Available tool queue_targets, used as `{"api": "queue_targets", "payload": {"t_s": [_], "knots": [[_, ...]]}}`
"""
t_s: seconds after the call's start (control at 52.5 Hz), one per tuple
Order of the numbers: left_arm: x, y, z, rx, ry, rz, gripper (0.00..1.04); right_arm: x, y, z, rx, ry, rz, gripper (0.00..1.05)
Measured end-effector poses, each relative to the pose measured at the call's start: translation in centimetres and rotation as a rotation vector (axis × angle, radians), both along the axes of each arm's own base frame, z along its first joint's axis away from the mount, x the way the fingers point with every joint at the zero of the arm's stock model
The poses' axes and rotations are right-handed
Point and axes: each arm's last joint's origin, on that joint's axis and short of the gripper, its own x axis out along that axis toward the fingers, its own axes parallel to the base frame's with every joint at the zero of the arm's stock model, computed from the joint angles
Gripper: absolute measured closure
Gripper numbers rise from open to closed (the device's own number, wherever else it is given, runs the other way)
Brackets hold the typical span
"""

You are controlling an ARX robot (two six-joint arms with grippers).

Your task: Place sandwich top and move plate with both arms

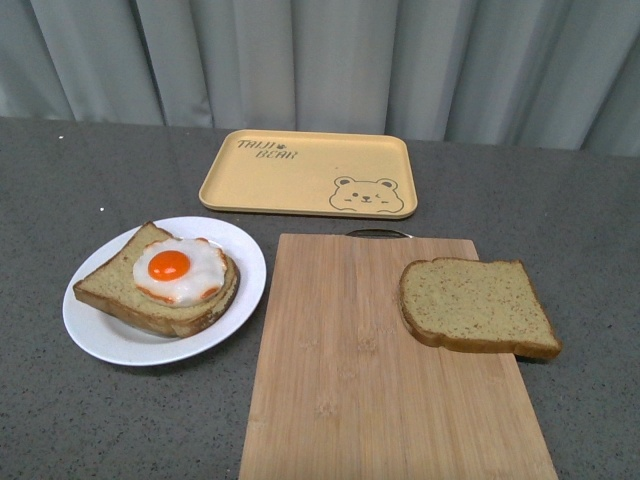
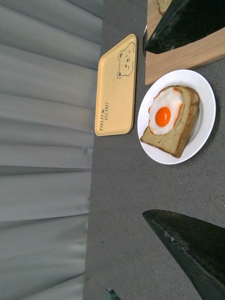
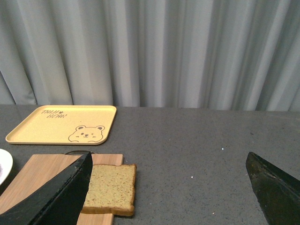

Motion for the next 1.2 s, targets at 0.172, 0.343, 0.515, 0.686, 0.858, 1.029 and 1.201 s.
{"api": "queue_targets", "payload": {"t_s": [0.172, 0.343, 0.515, 0.686, 0.858, 1.029, 1.201], "knots": [[0.00, 0.00, 0.00, 0.000, 0.000, 0.000, 0.07, 0.00, 0.00, 0.00, 0.000, 0.000, 0.000, 0.09], [0.00, 0.00, 0.00, 0.000, 0.000, 0.000, 0.07, 0.00, 0.00, 0.00, 0.000, 0.000, 0.000, 0.09], [0.00, 0.00, 0.00, 0.000, 0.000, 0.000, 0.07, 0.00, 0.00, 0.00, 0.000, 0.000, 0.000, 0.09], [0.00, 0.00, 0.00, 0.000, 0.000, 0.000, 0.07, 0.00, 0.00, 0.01, 0.000, 0.000, 0.000, 0.09], [0.00, 0.00, 0.00, 0.000, 0.000, 0.000, 0.07, 0.00, 0.00, 0.00, 0.000, 0.000, 0.000, 0.09], [0.00, 0.00, 0.00, 0.000, 0.000, 0.000, 0.07, 0.00, 0.00, 0.00, 0.000, 0.000, 0.000, 0.09], [0.00, 0.00, 0.00, 0.000, 0.000, 0.000, 0.07, 0.00, 0.00, 0.00, 0.000, 0.000, 0.000, 0.09]]}}
